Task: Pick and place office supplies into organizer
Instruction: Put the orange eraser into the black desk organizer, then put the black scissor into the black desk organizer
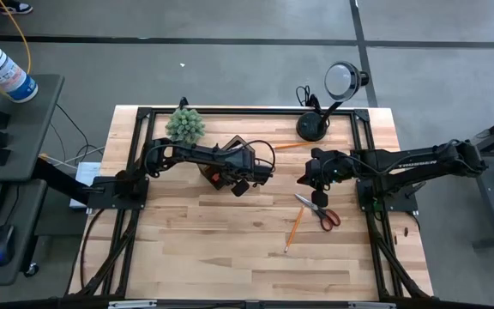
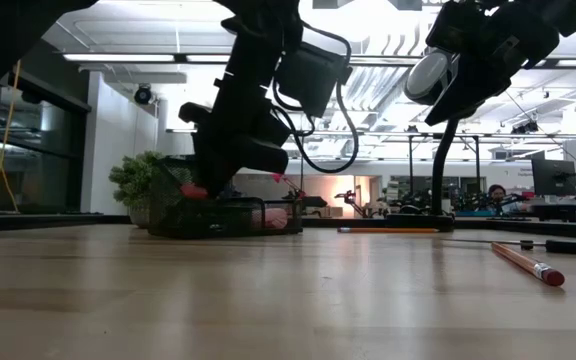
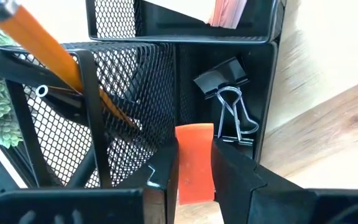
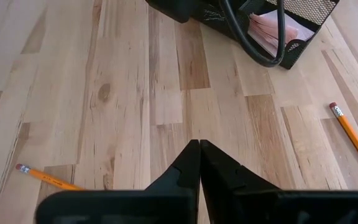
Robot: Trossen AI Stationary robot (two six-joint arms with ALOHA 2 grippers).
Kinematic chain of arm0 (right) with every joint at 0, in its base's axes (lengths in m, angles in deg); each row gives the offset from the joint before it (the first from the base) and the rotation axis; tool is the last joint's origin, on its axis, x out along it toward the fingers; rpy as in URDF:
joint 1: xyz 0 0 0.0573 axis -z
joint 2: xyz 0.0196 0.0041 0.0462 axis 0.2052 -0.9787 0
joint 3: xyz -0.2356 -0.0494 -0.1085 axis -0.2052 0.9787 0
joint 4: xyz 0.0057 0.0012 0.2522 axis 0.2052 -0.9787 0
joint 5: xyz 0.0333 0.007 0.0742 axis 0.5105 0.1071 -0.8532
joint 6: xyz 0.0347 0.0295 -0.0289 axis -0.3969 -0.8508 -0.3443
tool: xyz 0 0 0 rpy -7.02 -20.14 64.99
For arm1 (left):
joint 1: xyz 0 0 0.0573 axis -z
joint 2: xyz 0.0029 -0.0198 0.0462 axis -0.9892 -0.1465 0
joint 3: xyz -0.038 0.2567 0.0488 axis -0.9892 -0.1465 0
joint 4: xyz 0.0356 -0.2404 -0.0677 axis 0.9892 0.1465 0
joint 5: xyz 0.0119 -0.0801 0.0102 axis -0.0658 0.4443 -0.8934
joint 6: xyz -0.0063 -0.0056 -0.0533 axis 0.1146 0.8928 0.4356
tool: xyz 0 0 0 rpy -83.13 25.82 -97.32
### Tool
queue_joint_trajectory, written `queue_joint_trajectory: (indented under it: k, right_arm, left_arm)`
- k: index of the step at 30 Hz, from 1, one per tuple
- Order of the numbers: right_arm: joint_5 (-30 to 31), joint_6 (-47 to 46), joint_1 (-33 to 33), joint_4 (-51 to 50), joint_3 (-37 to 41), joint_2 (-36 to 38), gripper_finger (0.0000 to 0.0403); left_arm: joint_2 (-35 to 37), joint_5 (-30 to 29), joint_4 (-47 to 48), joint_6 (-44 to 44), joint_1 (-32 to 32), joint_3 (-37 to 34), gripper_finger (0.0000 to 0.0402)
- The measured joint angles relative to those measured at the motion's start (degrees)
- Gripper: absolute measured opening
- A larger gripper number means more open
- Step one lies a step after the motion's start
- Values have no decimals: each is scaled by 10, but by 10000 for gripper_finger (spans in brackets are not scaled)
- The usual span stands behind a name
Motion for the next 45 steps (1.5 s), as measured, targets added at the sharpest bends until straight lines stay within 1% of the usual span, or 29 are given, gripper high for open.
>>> queue_joint_trajectory:
  k: [6, 17, 22, 27, 33, 37, 40, 45]
  right_arm:
    - [0, -1, 0, 0, 0, 0, 5]
    - [0, -1, 0, 0, 0, 0, 6]
    - [-4, -1, 0, -1, 0, 0, 3]
    - [-53, -18, 13, -12, -1, 18, 3]
    - [-43, -12, 48, -57, -1, 70, 6]
    - [-49, -10, 77, -81, -1, 103, 3]
    - [-51, -12, 88, -99, -1, 118, 4]
    - [-52, -13, 90, -133, -1, 125, 6]
  left_arm:
    - [0, 0, -10, -1, 0, 0, 77]
    - [0, 0, -9, -1, 0, 0, 162]
    - [0, 3, -10, -1, 3, 0, 182]
    - [6, 12, -10, -13, 11, 2, 179]
    - [16, 0, -6, -12, 41, 26, 162]
    - [16, -5, -9, -11, 74, 65, 157]
    - [16, -11, -32, -16, 107, 99, 156]
    - [16, -20, -101, -79, 166, 156, 156]
